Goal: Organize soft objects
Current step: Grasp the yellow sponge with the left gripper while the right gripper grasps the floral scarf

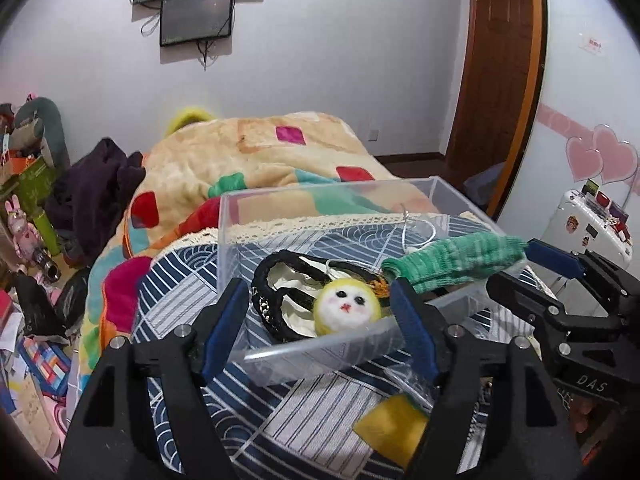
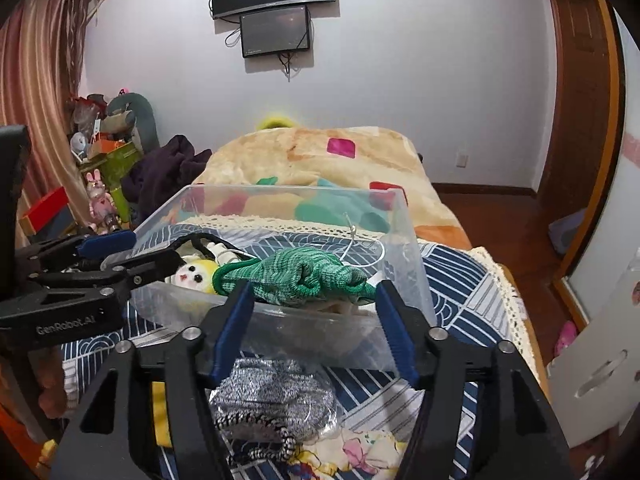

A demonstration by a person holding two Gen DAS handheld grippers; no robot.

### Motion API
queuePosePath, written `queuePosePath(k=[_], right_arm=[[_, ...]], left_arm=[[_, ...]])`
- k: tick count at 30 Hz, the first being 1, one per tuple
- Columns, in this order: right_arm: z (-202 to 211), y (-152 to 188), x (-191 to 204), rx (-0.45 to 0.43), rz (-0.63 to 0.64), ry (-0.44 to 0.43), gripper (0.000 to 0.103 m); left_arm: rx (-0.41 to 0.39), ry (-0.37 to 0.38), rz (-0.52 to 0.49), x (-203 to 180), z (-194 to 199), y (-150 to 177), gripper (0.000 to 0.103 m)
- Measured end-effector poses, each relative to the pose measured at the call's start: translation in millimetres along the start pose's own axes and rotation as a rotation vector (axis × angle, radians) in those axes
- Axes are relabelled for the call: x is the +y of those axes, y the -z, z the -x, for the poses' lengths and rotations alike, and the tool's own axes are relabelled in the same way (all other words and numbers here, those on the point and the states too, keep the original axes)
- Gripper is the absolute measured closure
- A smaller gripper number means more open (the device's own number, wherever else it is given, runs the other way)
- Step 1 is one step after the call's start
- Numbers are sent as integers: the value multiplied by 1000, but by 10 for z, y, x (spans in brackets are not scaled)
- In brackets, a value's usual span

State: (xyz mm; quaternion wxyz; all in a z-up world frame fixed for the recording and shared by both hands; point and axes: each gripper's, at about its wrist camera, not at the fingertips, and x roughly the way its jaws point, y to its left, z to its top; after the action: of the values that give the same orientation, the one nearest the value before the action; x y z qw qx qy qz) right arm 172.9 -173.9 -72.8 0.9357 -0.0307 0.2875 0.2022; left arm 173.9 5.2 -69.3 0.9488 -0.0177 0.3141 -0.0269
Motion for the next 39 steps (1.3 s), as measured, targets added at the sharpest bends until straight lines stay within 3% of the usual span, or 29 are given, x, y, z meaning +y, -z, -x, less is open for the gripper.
queuePosePath(k=[4,7,13,24,29,33,36,38,39], right_arm=[[191,8,54,-44,22,7,26],[347,22,52,-76,24,9,18],[424,172,7,-67,27,38,18],[159,731,-183,130,-27,32,18],[36,842,-289,196,-70,10,19],[35,871,-235,205,-39,19,30],[82,861,-182,192,-23,26,52],[95,860,-192,186,-30,26,72],[87,855,-206,186,-37,24,75]], left_arm=[[-39,9,-1,-34,216,68,16],[-46,23,-3,-66,313,145,15],[-3,59,-1,-182,295,364,15],[108,39,21,-325,5,761,16],[108,78,65,-270,35,833,26],[128,163,116,-225,52,886,40],[133,210,131,-209,75,895,54],[131,213,131,-218,98,893,57],[130,214,129,-226,111,901,58]])
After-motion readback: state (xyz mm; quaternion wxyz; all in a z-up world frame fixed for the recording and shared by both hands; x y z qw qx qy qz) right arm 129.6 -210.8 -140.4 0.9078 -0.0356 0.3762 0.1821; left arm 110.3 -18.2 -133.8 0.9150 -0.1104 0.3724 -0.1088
